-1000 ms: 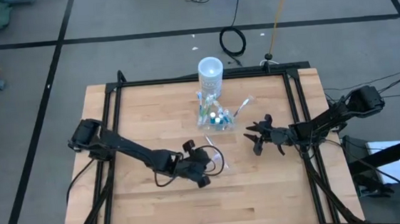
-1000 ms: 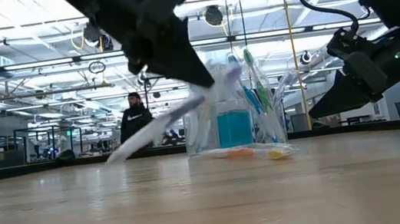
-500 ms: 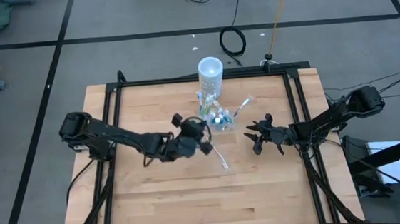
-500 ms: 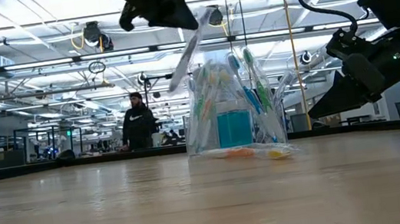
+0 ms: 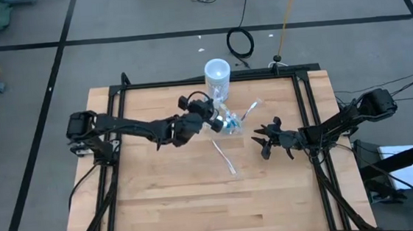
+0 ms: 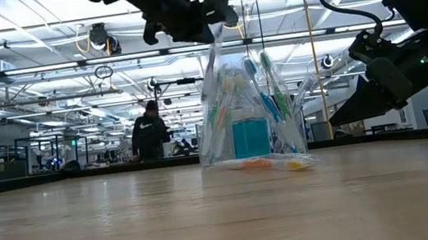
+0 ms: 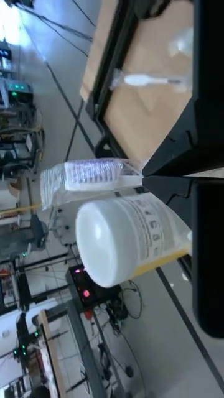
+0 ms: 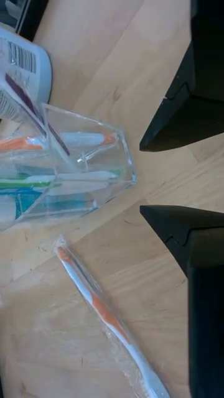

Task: Pick & Place toothbrushing station
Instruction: Put the purple toothbrush into the transparent organizer

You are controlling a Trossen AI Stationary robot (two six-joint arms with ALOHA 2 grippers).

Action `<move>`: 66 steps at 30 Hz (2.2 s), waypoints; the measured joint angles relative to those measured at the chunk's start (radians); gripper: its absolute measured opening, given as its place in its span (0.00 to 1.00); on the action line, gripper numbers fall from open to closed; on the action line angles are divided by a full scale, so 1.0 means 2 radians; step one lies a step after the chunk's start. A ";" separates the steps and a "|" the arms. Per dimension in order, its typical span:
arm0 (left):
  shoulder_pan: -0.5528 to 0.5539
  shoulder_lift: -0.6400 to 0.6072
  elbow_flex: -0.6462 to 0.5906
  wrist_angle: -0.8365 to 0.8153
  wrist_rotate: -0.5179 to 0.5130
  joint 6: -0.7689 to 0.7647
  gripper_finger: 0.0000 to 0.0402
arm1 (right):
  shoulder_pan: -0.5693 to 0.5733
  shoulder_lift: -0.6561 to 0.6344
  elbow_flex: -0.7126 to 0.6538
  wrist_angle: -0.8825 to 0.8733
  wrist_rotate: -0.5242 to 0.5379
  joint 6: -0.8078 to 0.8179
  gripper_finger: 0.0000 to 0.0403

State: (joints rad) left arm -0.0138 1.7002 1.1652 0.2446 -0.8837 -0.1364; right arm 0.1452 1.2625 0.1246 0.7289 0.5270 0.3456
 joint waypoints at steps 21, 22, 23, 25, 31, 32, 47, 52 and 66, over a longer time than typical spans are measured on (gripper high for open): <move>0.043 0.072 0.000 0.098 0.006 0.013 0.01 | -0.006 0.000 0.001 0.002 0.000 -0.009 0.35; 0.043 0.076 0.000 0.093 0.006 0.013 0.01 | -0.007 0.000 0.001 0.001 0.000 -0.009 0.35; 0.043 0.083 0.000 0.094 0.006 0.013 0.01 | -0.008 0.000 0.001 0.001 0.000 -0.009 0.35; 0.043 0.095 0.000 0.103 0.001 0.010 0.01 | -0.010 0.000 0.001 0.000 -0.001 -0.009 0.35; 0.032 0.110 0.000 0.107 -0.030 0.016 0.01 | -0.010 0.000 0.000 0.000 -0.001 -0.009 0.35; 0.031 0.109 0.000 0.107 -0.038 0.017 0.01 | -0.010 0.000 0.000 0.000 -0.001 -0.009 0.35; 0.018 0.109 0.000 0.212 -0.134 0.130 0.02 | -0.010 0.000 0.000 -0.001 -0.002 -0.009 0.35; 0.021 0.108 0.000 0.223 -0.135 0.146 0.01 | -0.010 0.000 0.000 0.000 -0.001 -0.010 0.35; 0.018 0.109 -0.001 0.189 -0.189 0.123 0.01 | -0.010 0.000 0.000 0.000 0.000 -0.012 0.35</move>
State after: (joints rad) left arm 0.0224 1.9175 1.1641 0.6226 -1.2617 0.1105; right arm 0.1246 1.2625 0.1253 0.7285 0.5264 0.3224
